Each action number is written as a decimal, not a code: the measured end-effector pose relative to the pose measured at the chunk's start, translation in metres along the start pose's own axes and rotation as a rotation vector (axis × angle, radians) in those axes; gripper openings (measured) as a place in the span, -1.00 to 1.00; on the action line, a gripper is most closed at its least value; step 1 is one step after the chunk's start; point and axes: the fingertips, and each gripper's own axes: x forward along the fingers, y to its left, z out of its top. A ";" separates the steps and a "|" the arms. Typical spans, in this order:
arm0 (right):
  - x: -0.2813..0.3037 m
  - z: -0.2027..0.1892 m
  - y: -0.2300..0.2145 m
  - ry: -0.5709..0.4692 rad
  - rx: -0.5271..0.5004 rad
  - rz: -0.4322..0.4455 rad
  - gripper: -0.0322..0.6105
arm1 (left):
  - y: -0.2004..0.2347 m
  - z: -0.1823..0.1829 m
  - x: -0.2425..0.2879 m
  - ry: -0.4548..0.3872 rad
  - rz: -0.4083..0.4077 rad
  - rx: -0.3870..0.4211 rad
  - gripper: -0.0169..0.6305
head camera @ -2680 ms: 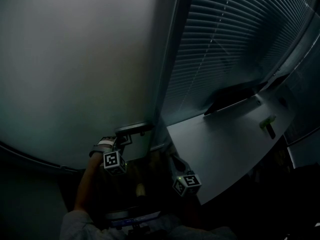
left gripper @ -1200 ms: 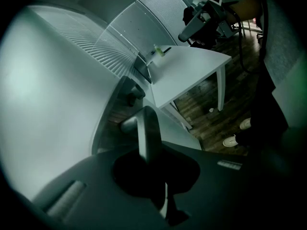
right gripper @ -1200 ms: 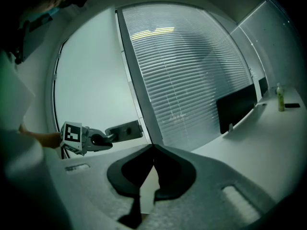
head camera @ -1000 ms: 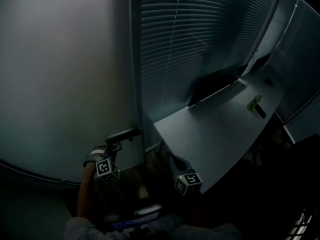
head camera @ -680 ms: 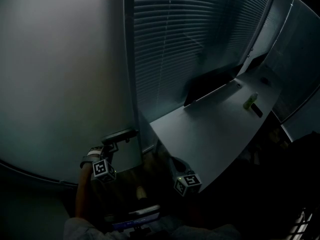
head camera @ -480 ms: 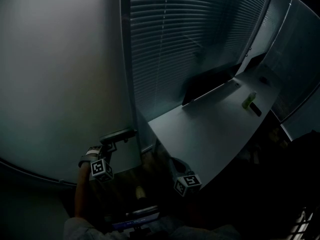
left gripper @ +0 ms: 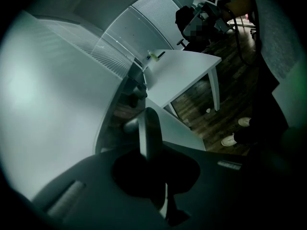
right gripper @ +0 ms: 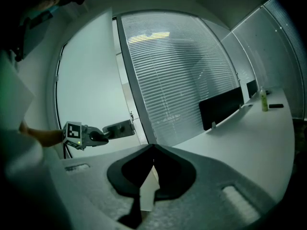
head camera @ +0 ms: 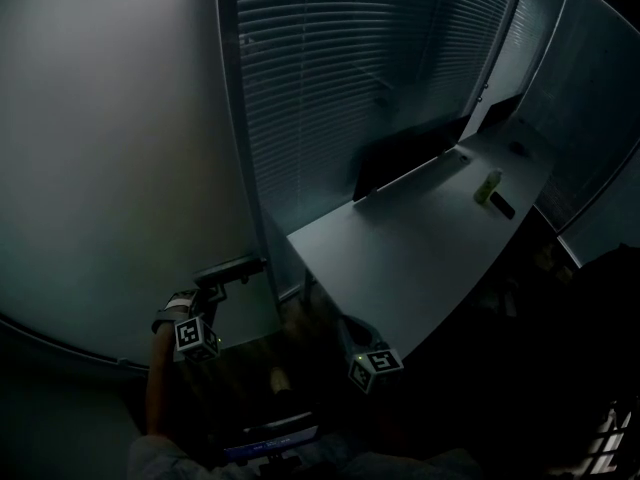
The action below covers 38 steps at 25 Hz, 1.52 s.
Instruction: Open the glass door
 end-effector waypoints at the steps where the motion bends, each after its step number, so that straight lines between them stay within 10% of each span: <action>1: -0.004 -0.001 0.000 -0.003 -0.001 -0.001 -0.89 | -0.002 0.001 -0.001 -0.003 0.004 0.005 -0.94; 38: -0.112 -0.026 0.032 -0.009 -0.074 0.011 -0.89 | -0.081 0.026 -0.075 -0.119 0.034 0.133 -0.94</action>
